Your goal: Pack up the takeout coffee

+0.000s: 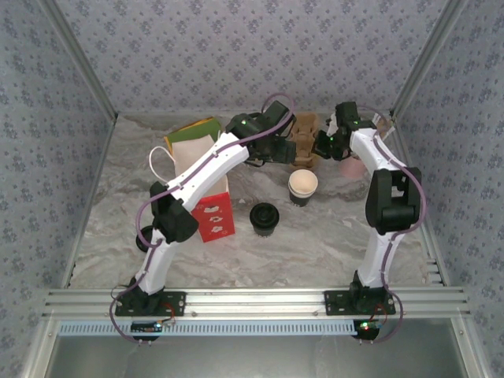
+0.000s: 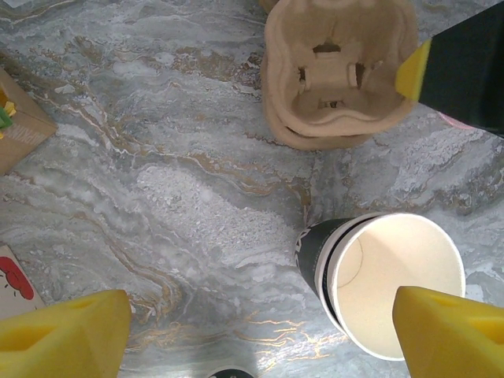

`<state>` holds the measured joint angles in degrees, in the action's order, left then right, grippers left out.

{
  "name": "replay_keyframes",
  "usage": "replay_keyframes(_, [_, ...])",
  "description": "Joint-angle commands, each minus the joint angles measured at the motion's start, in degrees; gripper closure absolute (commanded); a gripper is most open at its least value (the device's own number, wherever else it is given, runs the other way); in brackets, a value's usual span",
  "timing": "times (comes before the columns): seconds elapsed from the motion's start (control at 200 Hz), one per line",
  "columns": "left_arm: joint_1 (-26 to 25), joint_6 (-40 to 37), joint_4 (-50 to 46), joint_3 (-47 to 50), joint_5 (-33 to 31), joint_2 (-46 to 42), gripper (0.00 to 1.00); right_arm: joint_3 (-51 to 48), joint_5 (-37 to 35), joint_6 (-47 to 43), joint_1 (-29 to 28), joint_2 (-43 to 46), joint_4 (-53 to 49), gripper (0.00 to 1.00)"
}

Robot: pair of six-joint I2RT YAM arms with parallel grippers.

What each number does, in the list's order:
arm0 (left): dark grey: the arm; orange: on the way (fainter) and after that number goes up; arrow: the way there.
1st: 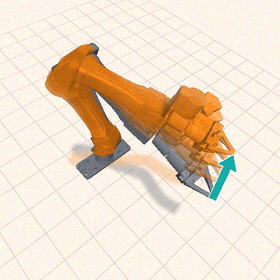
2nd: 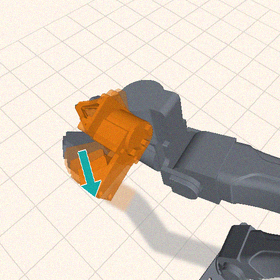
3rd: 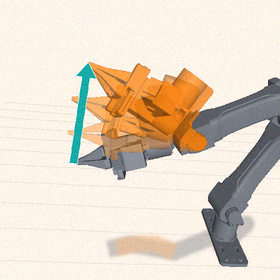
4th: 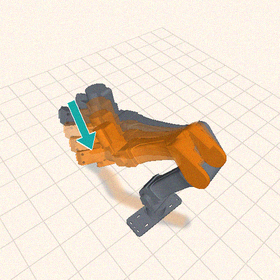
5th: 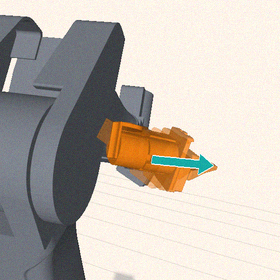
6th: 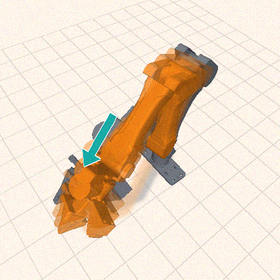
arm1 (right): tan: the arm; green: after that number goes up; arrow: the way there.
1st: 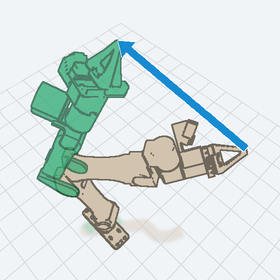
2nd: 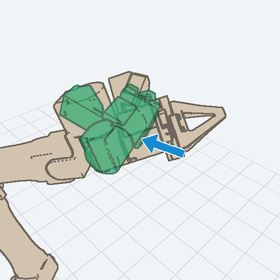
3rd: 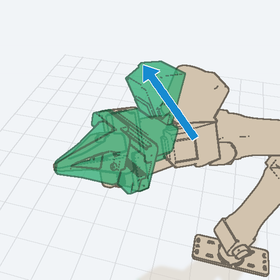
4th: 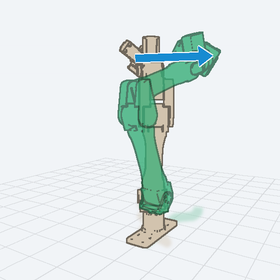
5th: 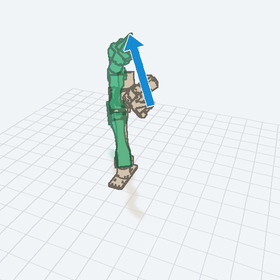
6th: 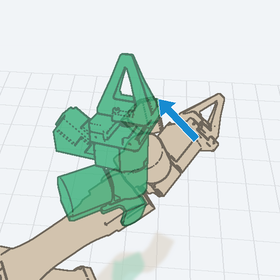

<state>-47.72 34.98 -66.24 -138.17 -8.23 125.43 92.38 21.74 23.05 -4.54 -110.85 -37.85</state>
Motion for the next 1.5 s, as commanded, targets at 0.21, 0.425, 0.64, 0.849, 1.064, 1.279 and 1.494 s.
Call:
replay_keyframes(0.21, [1.94,-0.08,-0.07,-2.33,2.54,-4.26,0.00,-2.10,1.76,-0.47,0.06,5.22,0.48,1.00])
replay_keyframes(0.425, [4.03,0.59,3.77,-2.52,6.88,-6.96,0.00,-2.73,3.14,-1.21,-0.11,11.83,2.84,1.00])
replay_keyframes(0.64, [4.11,0.08,4.57,-5.26,7.42,-8.58,0.13,-1.31,5.41,-1.73,-1.88,18.36,3.18,1.00])
replay_keyframes(0.849, [4.08,-1.19,5.02,-5.27,7.57,-9.24,0.22,-0.08,5.86,-2.52,-5.61,23.44,4.71,1.00])
replay_keyframes(1.064, [4.33,-1.99,4.94,-4.80,6.97,-9.06,0.34,-0.22,8.87,-0.55,-7.94,25.64,5.07,0.99])
replay_keyframes(1.279, [4.81,-1.25,7.26,-1.83,7.98,-10.34,0.57,-2.39,8.94,0.61,-8.47,27.45,5.91,0.99])
replay_keyframes(1.494, [4.97,-1.29,8.10,-0.09,7.31,-10.81,0.71,-3.69,9.72,1.56,-8.46,28.23,6.91,0.98])
